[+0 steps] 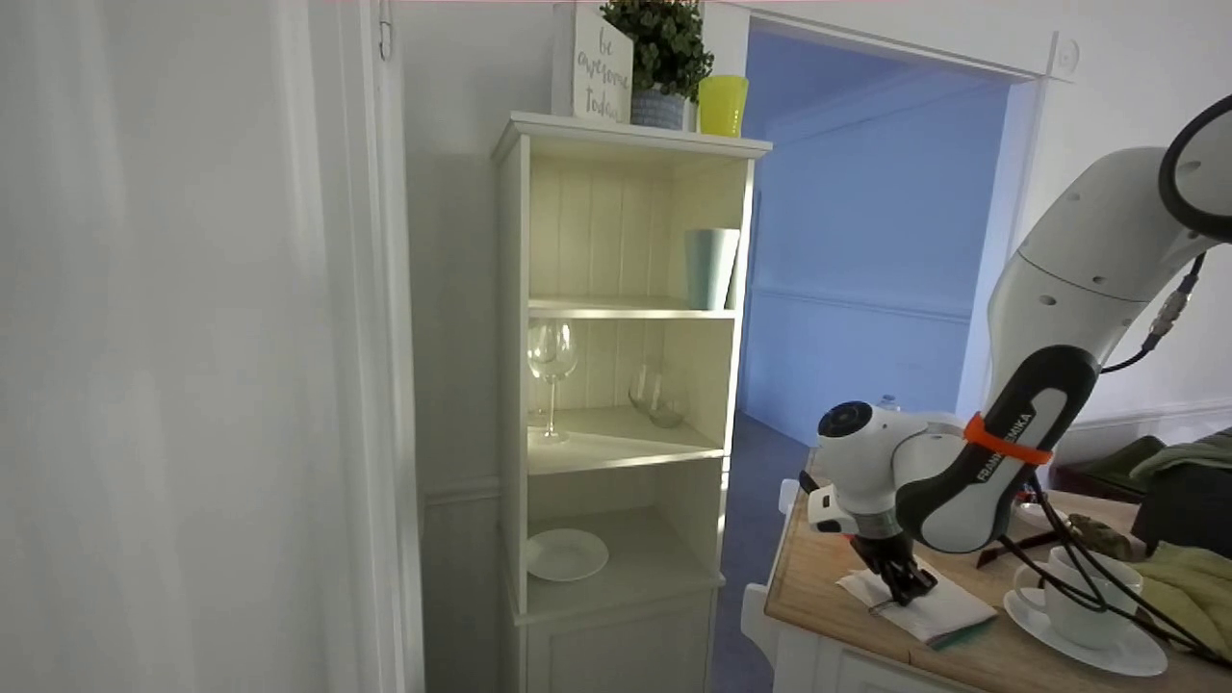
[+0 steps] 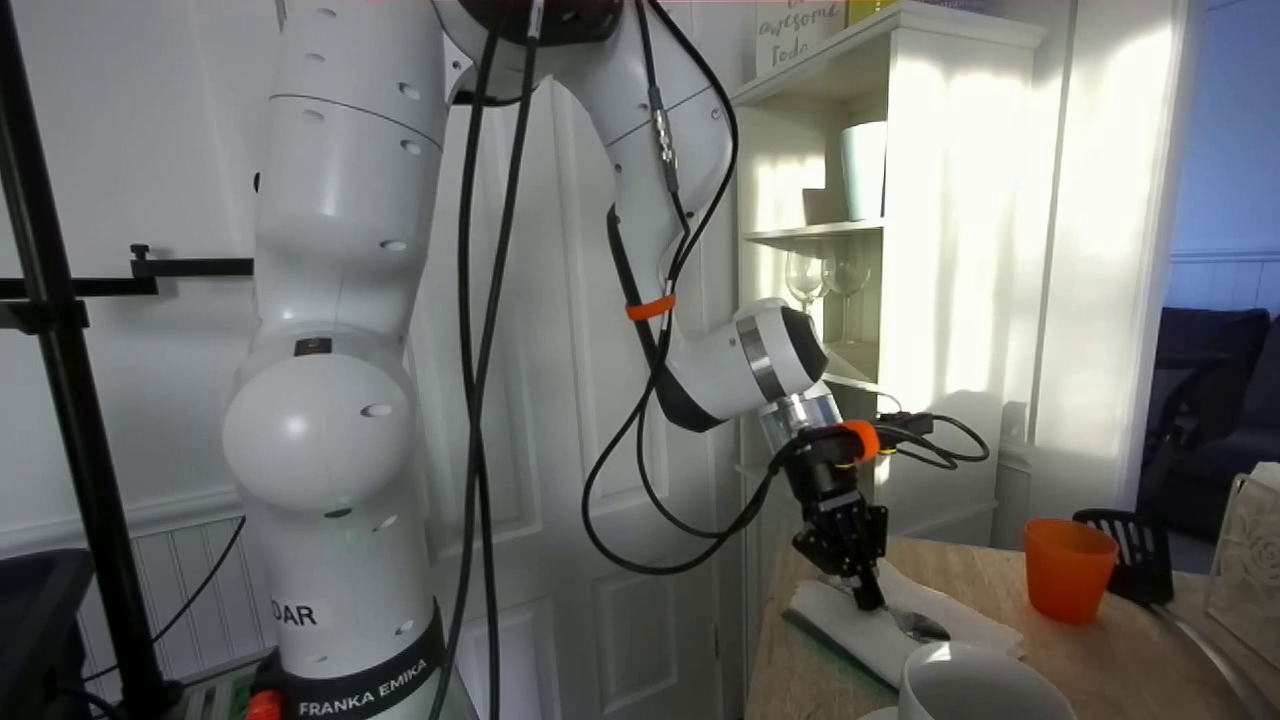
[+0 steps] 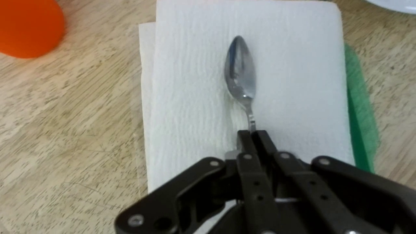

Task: Put the silver spoon in the white mug

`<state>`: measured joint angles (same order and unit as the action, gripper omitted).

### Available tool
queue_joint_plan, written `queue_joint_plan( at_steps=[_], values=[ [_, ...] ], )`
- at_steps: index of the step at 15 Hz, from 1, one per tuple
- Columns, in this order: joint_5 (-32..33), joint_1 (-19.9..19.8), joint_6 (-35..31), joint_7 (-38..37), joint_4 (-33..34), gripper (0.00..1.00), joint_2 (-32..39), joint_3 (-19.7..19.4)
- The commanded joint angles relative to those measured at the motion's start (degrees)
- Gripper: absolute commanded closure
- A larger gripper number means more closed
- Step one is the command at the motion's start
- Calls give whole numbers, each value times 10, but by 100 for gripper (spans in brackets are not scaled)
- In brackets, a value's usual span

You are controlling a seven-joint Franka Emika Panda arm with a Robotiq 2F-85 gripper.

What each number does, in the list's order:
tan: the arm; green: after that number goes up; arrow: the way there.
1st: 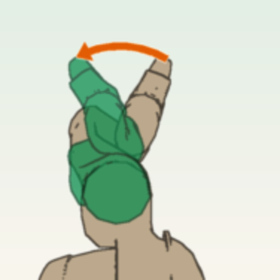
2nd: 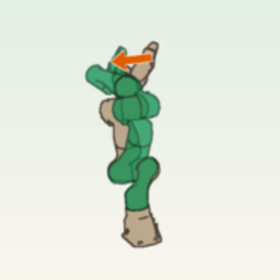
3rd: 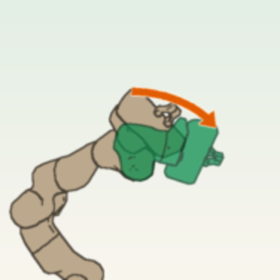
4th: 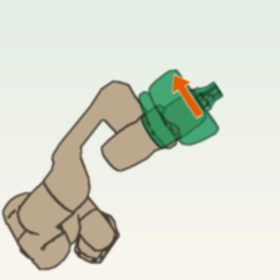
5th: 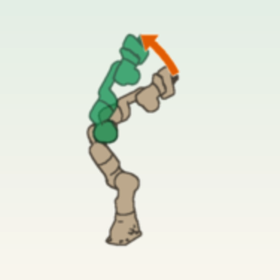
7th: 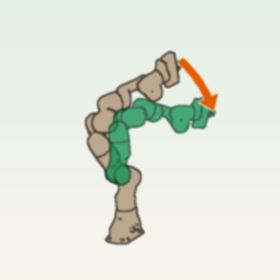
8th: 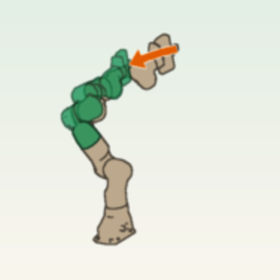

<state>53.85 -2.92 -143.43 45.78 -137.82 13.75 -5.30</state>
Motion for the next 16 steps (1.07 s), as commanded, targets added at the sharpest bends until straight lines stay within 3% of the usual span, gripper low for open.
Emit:
queue_joint_plan(
  at_steps=[1, 7, 16],
  values=[
    [6, -11, -3, 13, -29, 100, -35, 12],
    [-29, -20, -17, 54, -67, 99, -103, 15],
    [-194, -30, -31, 232, -77, 99, -157, -4]
  ],
)
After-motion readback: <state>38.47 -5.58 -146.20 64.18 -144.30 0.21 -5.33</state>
